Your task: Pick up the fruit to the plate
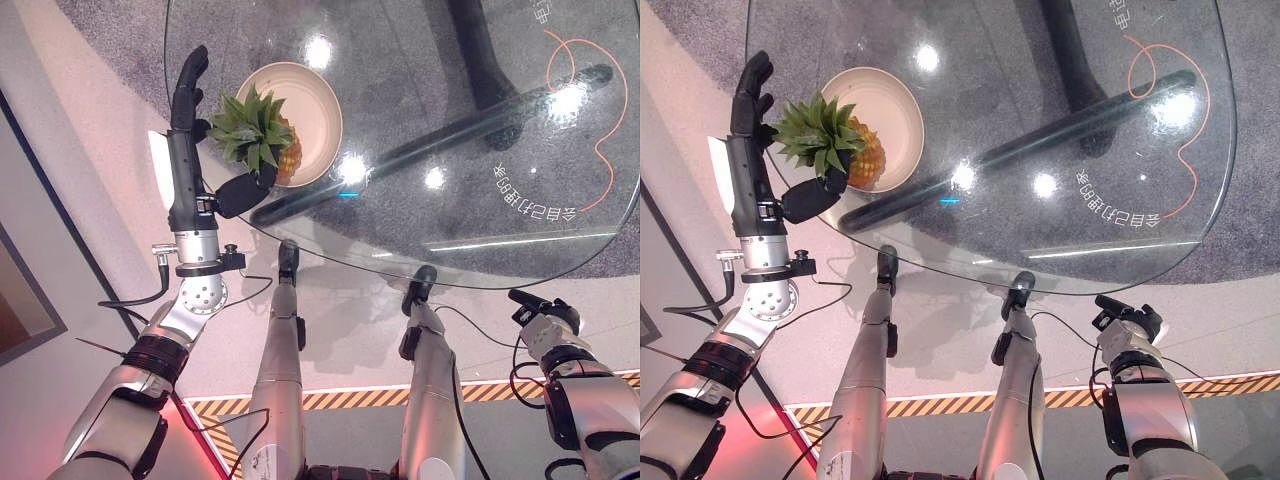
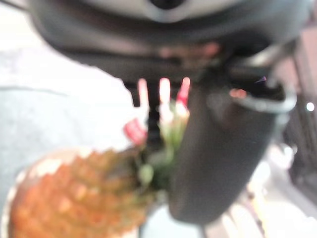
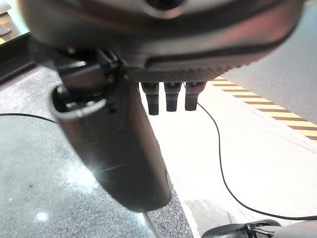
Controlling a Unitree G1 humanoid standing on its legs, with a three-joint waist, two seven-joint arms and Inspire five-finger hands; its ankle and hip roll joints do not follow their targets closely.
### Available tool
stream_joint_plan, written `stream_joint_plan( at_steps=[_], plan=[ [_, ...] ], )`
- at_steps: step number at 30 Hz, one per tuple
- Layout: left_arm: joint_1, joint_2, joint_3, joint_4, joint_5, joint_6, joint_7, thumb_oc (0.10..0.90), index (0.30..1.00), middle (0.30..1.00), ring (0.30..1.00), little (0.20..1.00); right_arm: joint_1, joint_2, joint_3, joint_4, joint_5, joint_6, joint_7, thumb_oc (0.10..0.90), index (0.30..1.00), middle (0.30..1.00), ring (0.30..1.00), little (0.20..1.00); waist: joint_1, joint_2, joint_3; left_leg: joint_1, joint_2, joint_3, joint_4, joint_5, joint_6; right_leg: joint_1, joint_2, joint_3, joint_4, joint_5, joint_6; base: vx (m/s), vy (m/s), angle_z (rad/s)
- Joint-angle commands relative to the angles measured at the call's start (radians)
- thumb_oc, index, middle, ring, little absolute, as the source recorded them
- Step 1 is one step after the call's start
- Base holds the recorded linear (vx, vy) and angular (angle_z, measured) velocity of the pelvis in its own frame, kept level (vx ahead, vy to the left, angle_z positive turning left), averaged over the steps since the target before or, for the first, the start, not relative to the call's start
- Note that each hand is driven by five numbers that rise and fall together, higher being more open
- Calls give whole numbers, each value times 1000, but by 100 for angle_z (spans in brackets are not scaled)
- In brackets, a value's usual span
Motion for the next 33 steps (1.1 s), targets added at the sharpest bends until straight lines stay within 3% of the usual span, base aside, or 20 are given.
stream_joint_plan(
  at_steps=[1,7,22,33],
  plan=[
    [-64,26,3,-111,23,-44,15,800,900,900,900,900,44,-69,3,9,12,-14,-18,800,900,900,900,900,3,20,-24,6,-14,7,85,-118,75,8,6,-46,-62,69,-33,0,0,0],
    [-64,27,4,-119,19,-74,24,800,900,900,900,900,49,-66,5,10,15,-20,-17,800,900,900,900,900,3,20,-24,6,-13,9,85,-117,75,8,9,-45,-61,67,-35,0,0,0],
    [-50,30,6,-124,21,-28,12,800,900,900,900,900,48,-76,0,14,15,-17,-14,800,900,900,900,900,8,22,-24,16,-14,7,81,-114,73,19,6,-50,-61,66,-35,0,0,0],
    [-23,35,13,-103,36,-40,37,800,900,900,900,900,51,-79,1,9,13,-18,-17,800,900,900,900,900,12,26,-24,20,-11,8,76,-111,71,23,4,-52,-61,64,-33,0,0,0]
  ],
)
